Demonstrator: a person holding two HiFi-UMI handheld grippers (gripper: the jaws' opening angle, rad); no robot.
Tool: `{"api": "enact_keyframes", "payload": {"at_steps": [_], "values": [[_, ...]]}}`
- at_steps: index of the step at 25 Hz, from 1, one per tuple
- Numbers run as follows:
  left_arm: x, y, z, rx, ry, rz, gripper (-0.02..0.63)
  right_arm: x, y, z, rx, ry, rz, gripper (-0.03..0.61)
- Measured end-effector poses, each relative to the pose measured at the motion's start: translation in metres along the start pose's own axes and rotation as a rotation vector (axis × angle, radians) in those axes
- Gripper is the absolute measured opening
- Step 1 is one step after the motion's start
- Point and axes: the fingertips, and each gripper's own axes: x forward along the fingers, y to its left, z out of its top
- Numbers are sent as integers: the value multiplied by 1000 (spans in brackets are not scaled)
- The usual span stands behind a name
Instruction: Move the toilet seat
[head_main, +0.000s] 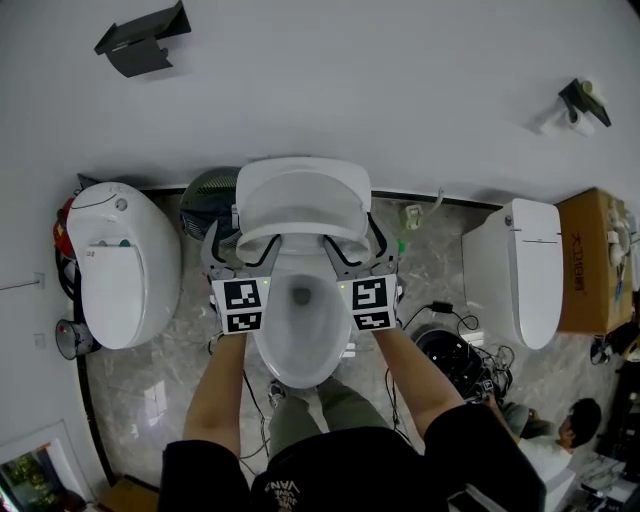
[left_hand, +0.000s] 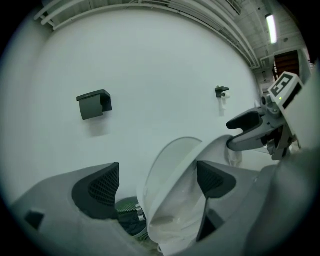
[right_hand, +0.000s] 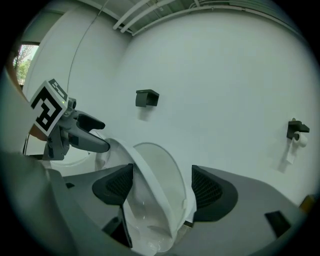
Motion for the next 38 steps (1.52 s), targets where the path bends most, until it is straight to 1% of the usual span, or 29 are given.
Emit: {"api": "enact_keyframes", "payload": {"at_steps": [5,10,15,21,26,30,33,38], "values": [[24,7,4,-22,13,11,488,9,-5,-1,-15,20,1,362],[48,16,8,-20,33,20,488,5,-8,-14,12,44,1,359],[64,11,-9,8,107,2,487,-5,-11,-32,31,81,-5,353],[59,1,-21,-20,126,-11,486,-16,-11,-45,56,104,-9,347],[38,-6,-20,-31,116,-17,475,-30,-10,-45,73,101,-20,339],[13,-11,-16,-52,102,-35,418,-45,-8,-40,89,94,-39,327],[-8,-18,-13,-51,91,-61,346,-60,-5,-36,107,85,-47,313],[-42,-25,-3,-43,45,-87,227,-88,4,-23,140,31,-52,262]]}}
